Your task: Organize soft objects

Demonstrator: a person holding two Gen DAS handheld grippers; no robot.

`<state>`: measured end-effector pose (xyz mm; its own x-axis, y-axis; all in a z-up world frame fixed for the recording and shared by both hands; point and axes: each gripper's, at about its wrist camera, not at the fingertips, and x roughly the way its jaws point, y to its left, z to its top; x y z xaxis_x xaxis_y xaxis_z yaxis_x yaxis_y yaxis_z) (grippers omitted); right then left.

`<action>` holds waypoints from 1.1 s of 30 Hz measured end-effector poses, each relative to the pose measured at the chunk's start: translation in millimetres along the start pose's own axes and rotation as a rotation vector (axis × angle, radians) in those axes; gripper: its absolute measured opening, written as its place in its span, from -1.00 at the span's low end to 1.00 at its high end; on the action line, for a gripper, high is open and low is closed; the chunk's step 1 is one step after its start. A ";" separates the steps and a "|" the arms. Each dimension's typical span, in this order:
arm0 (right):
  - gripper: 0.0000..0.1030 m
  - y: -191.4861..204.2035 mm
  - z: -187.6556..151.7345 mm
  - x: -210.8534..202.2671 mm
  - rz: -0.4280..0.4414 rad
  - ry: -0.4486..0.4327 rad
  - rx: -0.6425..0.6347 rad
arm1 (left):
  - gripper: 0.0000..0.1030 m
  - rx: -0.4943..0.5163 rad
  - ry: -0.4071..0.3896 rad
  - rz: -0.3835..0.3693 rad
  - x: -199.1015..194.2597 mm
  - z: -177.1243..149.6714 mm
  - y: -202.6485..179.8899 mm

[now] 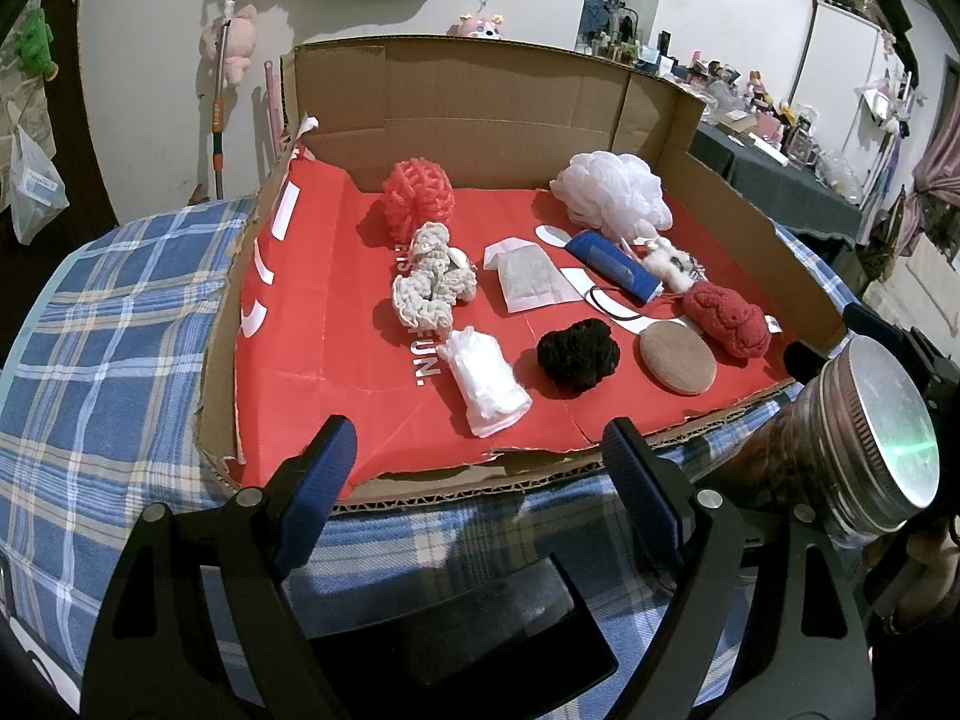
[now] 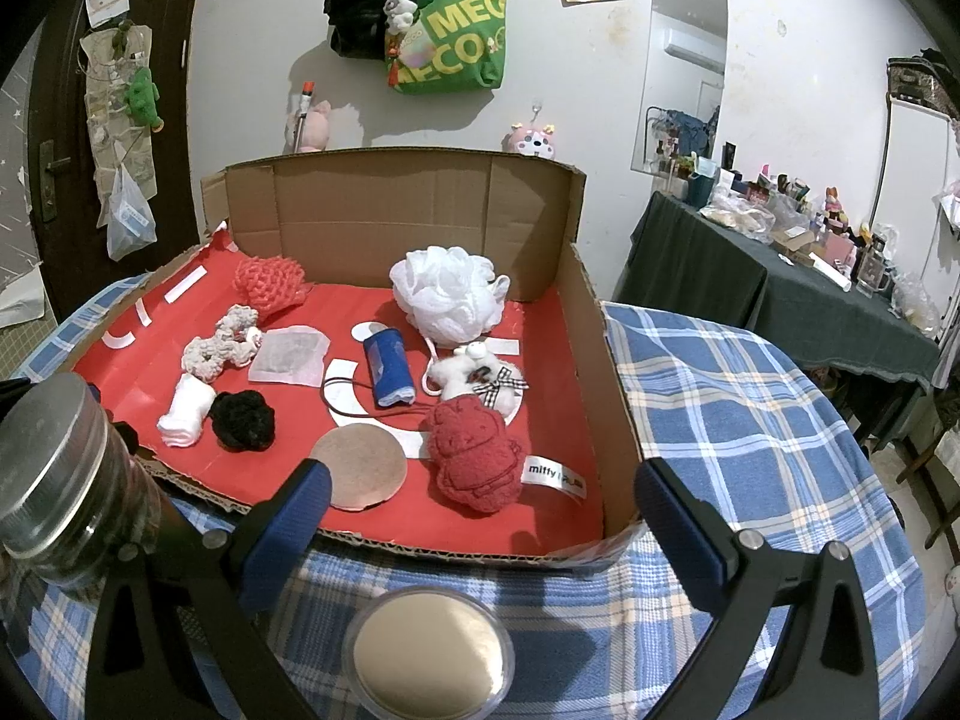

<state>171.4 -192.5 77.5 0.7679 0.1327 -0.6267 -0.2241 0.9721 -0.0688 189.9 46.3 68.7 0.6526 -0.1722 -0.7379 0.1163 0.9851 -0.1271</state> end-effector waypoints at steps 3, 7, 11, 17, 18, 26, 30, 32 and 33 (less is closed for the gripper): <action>1.00 0.1 -0.1 0.2 0.000 0.000 0.000 | 0.63 0.002 0.000 0.001 0.0 0.1 -0.1; 1.00 0.2 -0.3 0.5 0.000 0.000 0.000 | 0.63 0.002 0.000 0.000 -0.1 0.0 -0.2; 1.00 0.5 -0.7 1.6 0.000 -0.001 -0.001 | 0.63 0.004 0.000 0.000 0.1 -0.5 0.2; 1.00 0.8 -0.8 1.5 -0.002 -0.001 -0.002 | 0.63 0.003 0.000 -0.001 -0.3 -0.5 0.2; 1.00 0.7 -0.5 0.6 -0.001 -0.001 -0.002 | 0.63 0.004 0.000 0.000 -0.4 -0.3 0.1; 1.00 1.4 -0.4 0.2 -0.001 -0.001 -0.002 | 0.63 0.003 0.001 -0.001 -0.2 -0.7 0.1; 1.00 0.1 -1.0 0.4 0.002 -0.001 0.004 | 0.63 0.002 0.001 -0.001 -0.3 -0.6 0.0; 1.00 -0.9 -1.0 0.1 0.000 0.000 0.010 | 0.63 0.002 0.000 -0.001 -1.1 -0.7 0.0; 1.00 -2.8 -1.0 -0.5 -0.003 -0.002 0.015 | 0.63 0.003 -0.002 -0.003 -2.0 -1.5 -0.6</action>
<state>171.1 -195.4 77.2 0.7697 0.1299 -0.6250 -0.2126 0.9754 -0.0591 187.4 46.1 69.3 0.6537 -0.1748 -0.7363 0.1204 0.9846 -0.1268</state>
